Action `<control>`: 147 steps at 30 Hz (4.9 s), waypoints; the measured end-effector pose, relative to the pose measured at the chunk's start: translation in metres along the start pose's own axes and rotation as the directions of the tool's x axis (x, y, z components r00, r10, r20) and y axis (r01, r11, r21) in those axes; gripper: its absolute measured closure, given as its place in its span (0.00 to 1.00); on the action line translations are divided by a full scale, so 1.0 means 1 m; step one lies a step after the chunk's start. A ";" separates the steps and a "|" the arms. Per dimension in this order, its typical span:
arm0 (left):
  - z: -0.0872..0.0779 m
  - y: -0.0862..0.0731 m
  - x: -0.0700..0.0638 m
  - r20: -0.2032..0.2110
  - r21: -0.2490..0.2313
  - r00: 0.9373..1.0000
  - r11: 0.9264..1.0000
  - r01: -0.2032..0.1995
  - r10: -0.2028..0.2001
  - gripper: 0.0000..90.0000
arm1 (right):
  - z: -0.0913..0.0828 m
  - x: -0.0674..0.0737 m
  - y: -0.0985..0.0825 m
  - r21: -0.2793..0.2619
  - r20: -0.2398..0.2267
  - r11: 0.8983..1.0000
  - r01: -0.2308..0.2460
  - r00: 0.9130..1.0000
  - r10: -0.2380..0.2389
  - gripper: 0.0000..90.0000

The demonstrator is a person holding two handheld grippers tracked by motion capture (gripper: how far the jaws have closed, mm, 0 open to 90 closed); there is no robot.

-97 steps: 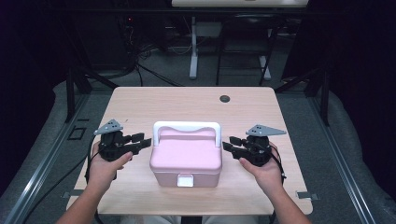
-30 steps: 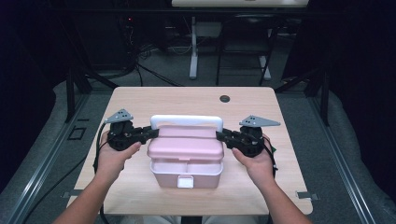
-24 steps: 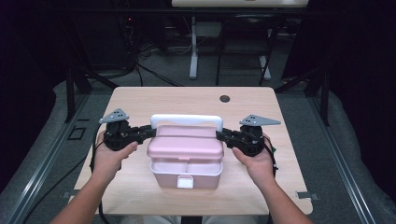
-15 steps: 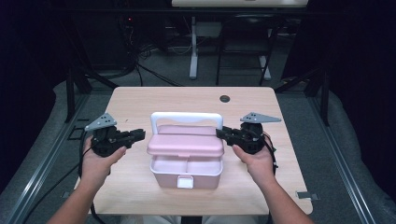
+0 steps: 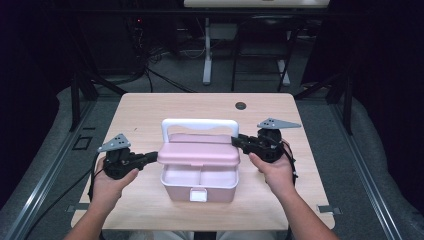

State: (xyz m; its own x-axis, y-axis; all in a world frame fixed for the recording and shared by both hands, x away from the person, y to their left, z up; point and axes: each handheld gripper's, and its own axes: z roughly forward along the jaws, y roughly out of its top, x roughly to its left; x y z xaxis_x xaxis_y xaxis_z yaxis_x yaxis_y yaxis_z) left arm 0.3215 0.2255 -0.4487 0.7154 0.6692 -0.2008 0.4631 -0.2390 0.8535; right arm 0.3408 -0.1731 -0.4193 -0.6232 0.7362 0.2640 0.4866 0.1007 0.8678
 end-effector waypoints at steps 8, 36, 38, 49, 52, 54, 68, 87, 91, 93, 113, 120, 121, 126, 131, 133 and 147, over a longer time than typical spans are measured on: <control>0.008 -0.004 -0.002 0.038 0.036 0.999 0.999 0.001 -0.003 1.00 | 0.000 -0.001 0.002 0.000 0.000 1.000 -0.003 1.000 0.003 0.82; 0.021 0.010 -0.020 0.077 0.013 0.996 0.999 -0.042 0.041 1.00 | -0.003 -0.001 0.000 -0.017 0.030 0.999 0.034 0.999 -0.034 0.79; 0.021 0.012 -0.020 0.078 0.012 0.996 0.999 -0.041 0.040 1.00 | -0.007 -0.002 0.000 -0.025 0.042 0.999 0.032 0.999 -0.031 0.79; 0.020 0.024 -0.018 0.058 0.003 0.998 1.000 -0.031 0.031 1.00 | -0.026 -0.007 -0.016 -0.024 0.046 0.999 0.034 0.998 -0.033 1.00; 0.020 0.028 -0.017 0.057 -0.003 0.998 1.000 -0.030 0.030 1.00 | -0.026 -0.008 -0.022 -0.017 0.045 0.999 0.027 0.999 -0.027 1.00; 0.020 0.031 -0.015 0.059 -0.001 0.998 1.000 -0.025 0.025 1.00 | -0.027 -0.008 -0.024 -0.016 0.044 0.999 0.028 0.999 -0.027 1.00; 0.023 0.049 -0.008 0.046 -0.002 0.999 1.000 -0.023 0.023 1.00 | -0.027 0.004 -0.052 0.003 0.040 0.997 0.072 0.997 -0.072 1.00; 0.025 0.065 -0.003 0.028 -0.006 0.999 1.000 -0.024 0.024 1.00 | 0.008 0.028 -0.080 0.088 -0.044 0.990 0.113 0.993 -0.110 1.00; 0.025 0.067 -0.002 0.026 -0.004 0.999 1.000 -0.022 0.022 1.00 | 0.011 0.033 -0.083 0.104 -0.048 0.985 0.136 0.990 -0.132 1.00; 0.025 0.067 -0.002 0.026 -0.004 0.999 1.000 -0.021 0.021 1.00 | 0.012 0.034 -0.084 0.110 -0.053 0.984 0.139 0.990 -0.134 1.00; 0.030 0.080 0.002 0.012 0.009 1.000 1.000 -0.023 0.023 1.00 | 0.012 0.036 -0.087 0.137 -0.061 0.976 0.171 0.985 -0.163 1.00; 0.034 0.085 0.006 -0.002 0.009 1.000 1.000 -0.015 0.015 1.00 | 0.009 0.033 -0.088 0.140 -0.058 0.978 0.153 0.988 -0.146 1.00; 0.034 0.086 0.007 -0.003 0.008 1.000 1.000 -0.014 0.014 1.00 | 0.009 0.033 -0.088 0.139 -0.058 0.978 0.153 0.988 -0.146 1.00; 0.039 0.087 0.013 -0.023 0.021 1.000 1.000 -0.006 0.007 1.00 | 0.009 0.033 -0.088 0.133 -0.061 0.980 0.147 0.988 -0.140 1.00; 0.043 0.086 0.017 -0.045 0.035 0.999 0.999 -0.002 0.004 1.00 | 0.009 0.033 -0.088 0.132 -0.062 0.980 0.147 0.988 -0.140 1.00; 0.044 0.085 0.018 -0.048 0.040 0.999 0.999 0.001 0.001 1.00 | 0.009 0.033 -0.089 0.130 -0.060 0.980 0.149 0.988 -0.142 1.00; 0.054 0.080 0.025 -0.067 0.068 0.998 0.997 0.021 -0.016 0.98 | 0.009 0.033 -0.089 0.129 -0.059 0.980 0.154 0.987 -0.147 1.00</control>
State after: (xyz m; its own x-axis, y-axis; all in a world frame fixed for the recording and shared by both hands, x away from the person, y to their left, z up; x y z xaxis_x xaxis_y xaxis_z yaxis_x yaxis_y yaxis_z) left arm 0.4048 0.1854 -0.4110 0.6715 0.7183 -0.1822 0.5126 -0.2727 0.8142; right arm 0.2824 -0.1519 -0.4914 -0.7229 0.6728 0.1577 0.4601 0.2984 0.8362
